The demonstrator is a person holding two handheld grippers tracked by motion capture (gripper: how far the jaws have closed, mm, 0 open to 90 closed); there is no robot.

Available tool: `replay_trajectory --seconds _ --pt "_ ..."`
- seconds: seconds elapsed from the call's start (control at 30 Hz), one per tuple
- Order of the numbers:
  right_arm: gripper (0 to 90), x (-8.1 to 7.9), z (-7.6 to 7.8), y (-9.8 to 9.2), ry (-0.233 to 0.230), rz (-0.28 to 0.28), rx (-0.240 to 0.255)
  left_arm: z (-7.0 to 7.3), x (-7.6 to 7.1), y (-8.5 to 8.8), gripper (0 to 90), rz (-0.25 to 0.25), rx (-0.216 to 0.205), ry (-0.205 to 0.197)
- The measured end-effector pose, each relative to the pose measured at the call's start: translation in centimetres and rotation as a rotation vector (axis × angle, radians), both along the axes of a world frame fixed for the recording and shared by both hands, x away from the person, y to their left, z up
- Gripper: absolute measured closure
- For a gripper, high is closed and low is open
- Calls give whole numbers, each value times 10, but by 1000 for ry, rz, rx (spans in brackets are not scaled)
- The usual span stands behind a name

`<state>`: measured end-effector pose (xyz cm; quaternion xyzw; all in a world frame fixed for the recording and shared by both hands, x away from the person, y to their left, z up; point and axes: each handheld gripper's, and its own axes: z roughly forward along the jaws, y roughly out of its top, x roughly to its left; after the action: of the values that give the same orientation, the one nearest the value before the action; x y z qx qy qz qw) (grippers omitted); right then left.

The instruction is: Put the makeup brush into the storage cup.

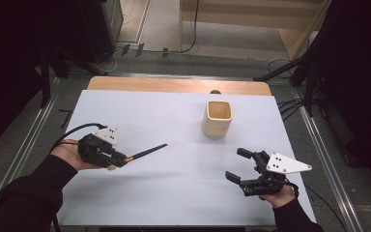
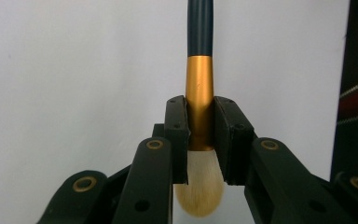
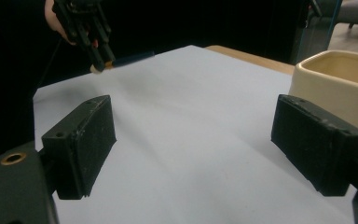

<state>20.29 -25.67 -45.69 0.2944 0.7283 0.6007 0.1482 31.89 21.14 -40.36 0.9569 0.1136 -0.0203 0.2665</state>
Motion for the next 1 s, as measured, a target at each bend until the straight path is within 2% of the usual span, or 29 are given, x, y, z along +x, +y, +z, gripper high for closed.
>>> replay_trajectory --seconds 0.1,0.13,0.17,0.27,0.37,0.47,0.57,0.73,0.9,1.0 --pt "144 1 1 0 20 20 -17 2 -3 -1 770 19 -34 -4" --pt "143 2 1 1 24 31 -19 2 -4 -1 770 41 -67 -1" --pt "143 2 1 1 24 31 -19 2 -4 -1 770 41 -67 -1" --pt "143 4 0 3 39 59 -21 0 -6 -1 770 65 -124 14" --pt "143 12 1 8 66 99 -16 -2 -7 -2 770 85 -152 22" --pt "144 16 2 11 77 105 -12 -3 -11 -4 770 97 -225 33" --pt "149 20 3 14 93 117 -1 -5 -15 -8 770 94 -247 31" --pt "157 23 5 16 84 102 -11 -9 -20 -15 771 88 -281 40" --pt "173 26 5 19 85 117 -22 -15 -22 -21 771 87 -300 46" --pt "178 32 6 24 84 145 -25 -19 -24 -26 771 80 -314 57"
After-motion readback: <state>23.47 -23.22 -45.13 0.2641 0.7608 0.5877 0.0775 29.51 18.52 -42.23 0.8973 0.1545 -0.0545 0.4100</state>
